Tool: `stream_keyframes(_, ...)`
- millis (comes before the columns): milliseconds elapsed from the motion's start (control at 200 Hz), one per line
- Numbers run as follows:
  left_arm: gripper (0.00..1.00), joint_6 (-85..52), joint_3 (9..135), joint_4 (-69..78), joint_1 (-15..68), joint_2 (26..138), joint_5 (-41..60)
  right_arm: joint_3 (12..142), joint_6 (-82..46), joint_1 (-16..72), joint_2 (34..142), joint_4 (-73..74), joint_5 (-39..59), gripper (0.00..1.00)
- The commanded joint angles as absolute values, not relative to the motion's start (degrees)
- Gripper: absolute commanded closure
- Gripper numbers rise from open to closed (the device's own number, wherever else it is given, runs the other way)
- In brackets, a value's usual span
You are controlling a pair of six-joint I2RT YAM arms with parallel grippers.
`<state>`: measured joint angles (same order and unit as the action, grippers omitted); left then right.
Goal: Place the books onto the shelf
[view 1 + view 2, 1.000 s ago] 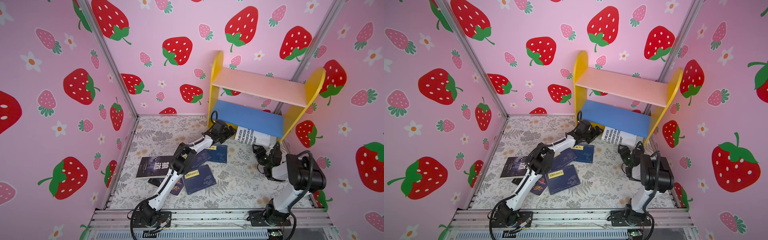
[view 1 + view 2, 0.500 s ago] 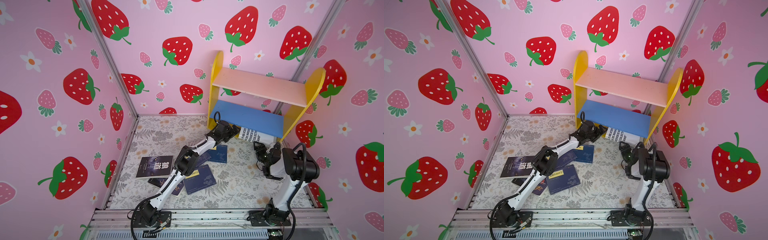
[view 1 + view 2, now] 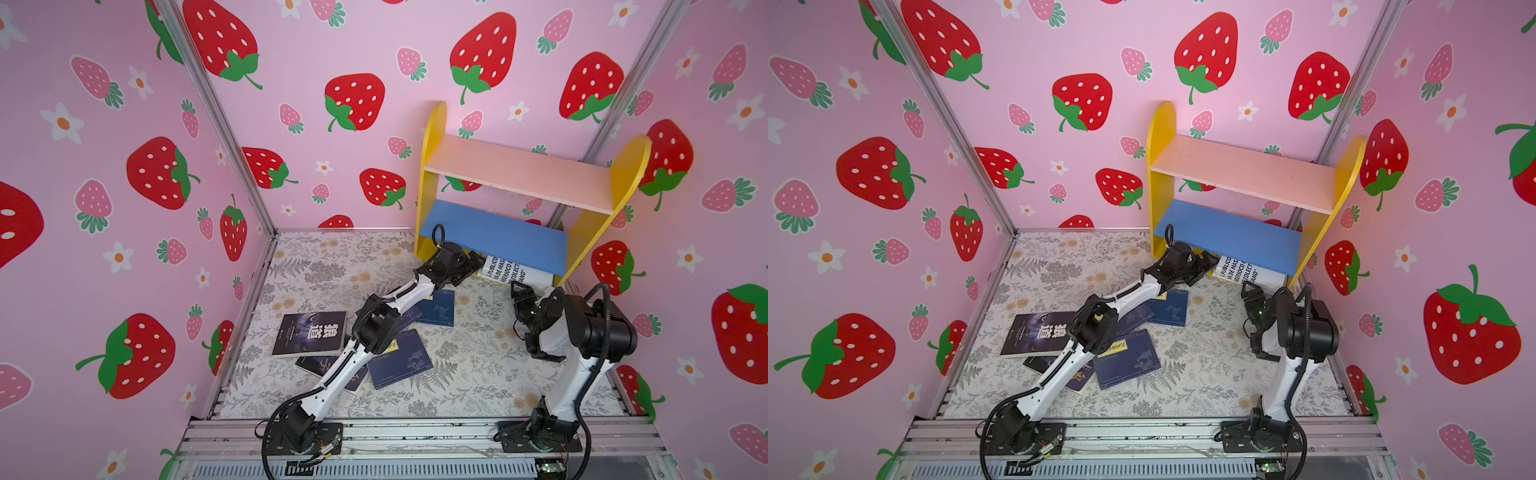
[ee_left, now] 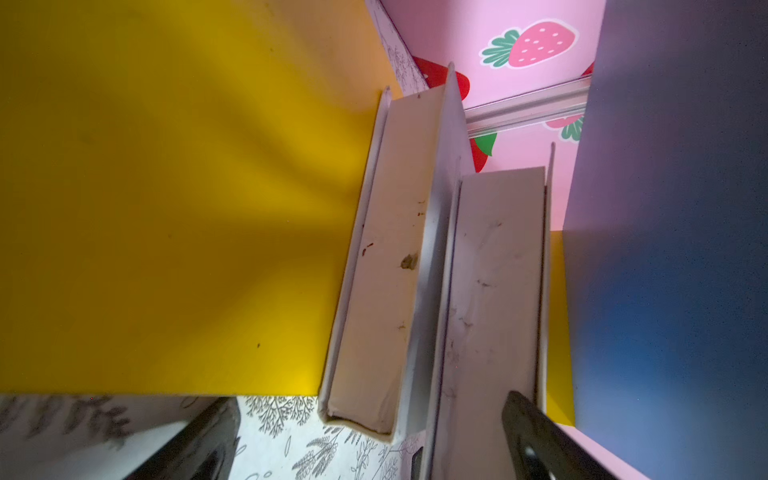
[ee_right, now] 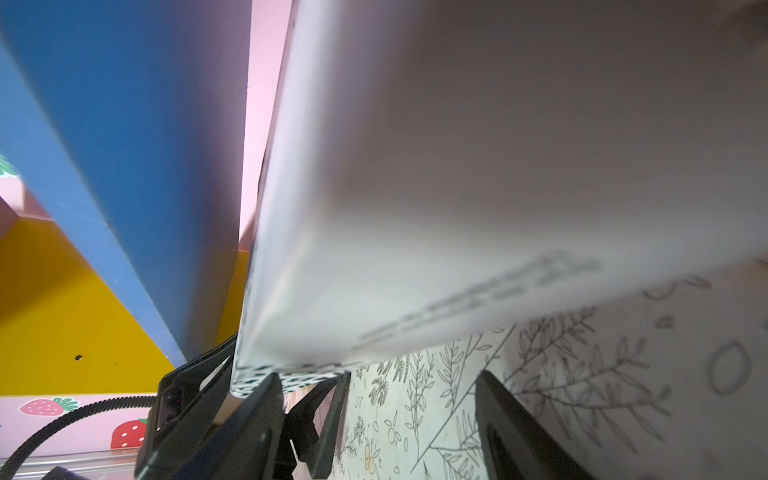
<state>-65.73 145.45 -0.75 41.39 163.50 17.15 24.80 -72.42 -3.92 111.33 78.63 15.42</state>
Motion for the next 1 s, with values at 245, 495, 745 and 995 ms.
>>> stream_keyframes(245,0.01,-62.59,149.77,1.97,43.57,165.6,16.37,24.51,-72.3,-5.32,110.83,80.11,14.24,0.23)
stream_keyframes(495,0.01,-63.23,149.77,1.85,44.3,165.85,15.74,27.06,-67.86,-8.51,109.98,74.12,18.9,0.18)
stream_keyframes(745,0.01,-63.28,149.81,2.26,44.41,165.81,15.21,27.63,-65.99,-8.7,108.52,71.2,20.2,0.14)
stream_keyframes(995,0.01,-62.84,149.75,2.93,44.31,165.41,16.32,27.77,-67.16,-8.87,109.54,74.74,21.76,0.13)
